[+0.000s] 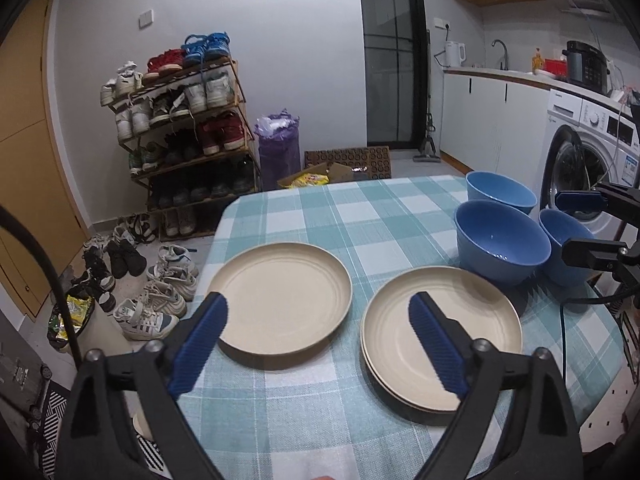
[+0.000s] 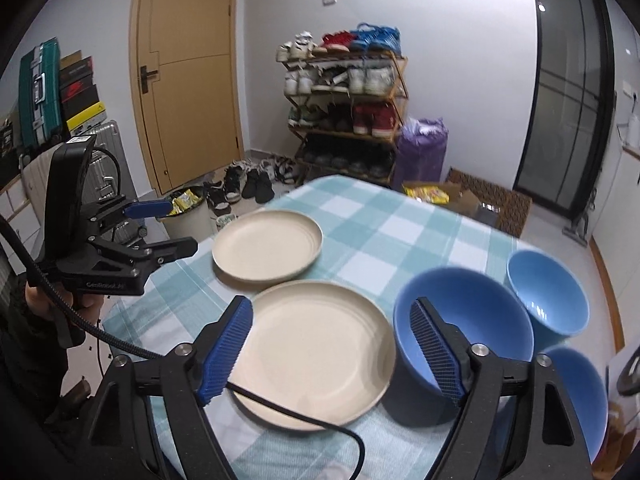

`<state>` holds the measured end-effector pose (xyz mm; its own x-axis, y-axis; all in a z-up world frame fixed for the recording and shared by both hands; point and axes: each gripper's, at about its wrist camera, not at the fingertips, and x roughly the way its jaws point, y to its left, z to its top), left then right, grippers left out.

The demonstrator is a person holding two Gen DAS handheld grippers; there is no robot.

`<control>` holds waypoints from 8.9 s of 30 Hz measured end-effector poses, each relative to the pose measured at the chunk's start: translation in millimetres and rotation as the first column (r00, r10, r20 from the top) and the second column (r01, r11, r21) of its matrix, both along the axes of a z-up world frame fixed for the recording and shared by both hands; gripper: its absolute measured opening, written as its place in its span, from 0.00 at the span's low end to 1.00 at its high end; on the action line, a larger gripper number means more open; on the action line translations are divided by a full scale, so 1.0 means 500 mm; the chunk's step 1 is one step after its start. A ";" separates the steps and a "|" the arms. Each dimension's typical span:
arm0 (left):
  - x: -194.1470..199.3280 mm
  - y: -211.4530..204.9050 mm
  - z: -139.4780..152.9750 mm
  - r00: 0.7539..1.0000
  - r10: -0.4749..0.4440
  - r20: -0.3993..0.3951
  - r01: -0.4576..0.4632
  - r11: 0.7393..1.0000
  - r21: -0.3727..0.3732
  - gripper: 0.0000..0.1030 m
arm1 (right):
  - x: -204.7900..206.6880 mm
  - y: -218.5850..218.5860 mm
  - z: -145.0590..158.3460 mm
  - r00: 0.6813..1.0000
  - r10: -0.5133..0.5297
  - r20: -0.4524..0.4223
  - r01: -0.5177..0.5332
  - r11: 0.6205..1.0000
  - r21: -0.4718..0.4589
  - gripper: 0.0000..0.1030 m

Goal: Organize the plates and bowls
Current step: 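Withdraw both tools up and away from the plate stack, then move both open tools forward and down to the lone cream plate's rim, then close both tools on the rim of the lone cream plate, then lift the held cream plate and carry it toward the plate stack, then lower the held cream plate onto the stacked cream plates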

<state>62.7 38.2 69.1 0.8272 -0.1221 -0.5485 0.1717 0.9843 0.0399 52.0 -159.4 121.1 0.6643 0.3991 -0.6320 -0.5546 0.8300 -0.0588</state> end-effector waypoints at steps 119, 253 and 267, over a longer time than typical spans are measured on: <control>0.258 0.204 -0.227 0.894 0.296 -0.337 -0.341 0.937 -0.080 0.70 | 0.485 0.345 -0.298 0.904 0.001 -0.427 -0.068 0.987 -0.143 0.90; 0.091 -0.037 -0.177 0.962 0.024 -0.271 -0.025 1.000 0.001 0.20 | 0.164 0.076 -0.249 0.924 -0.121 -0.364 0.051 0.979 -0.196 0.20; 0.087 -0.078 -0.183 0.960 -0.027 -0.280 0.030 1.000 0.007 0.20 | 0.139 0.038 -0.254 0.912 -0.163 -0.377 0.088 0.974 -0.209 0.20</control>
<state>106.1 -0.5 -22.6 0.6371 -0.1355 -0.7588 0.2053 0.9787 -0.0025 121.3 -140.4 -5.7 0.3869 0.1806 -0.9043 -0.4566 0.8895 -0.0177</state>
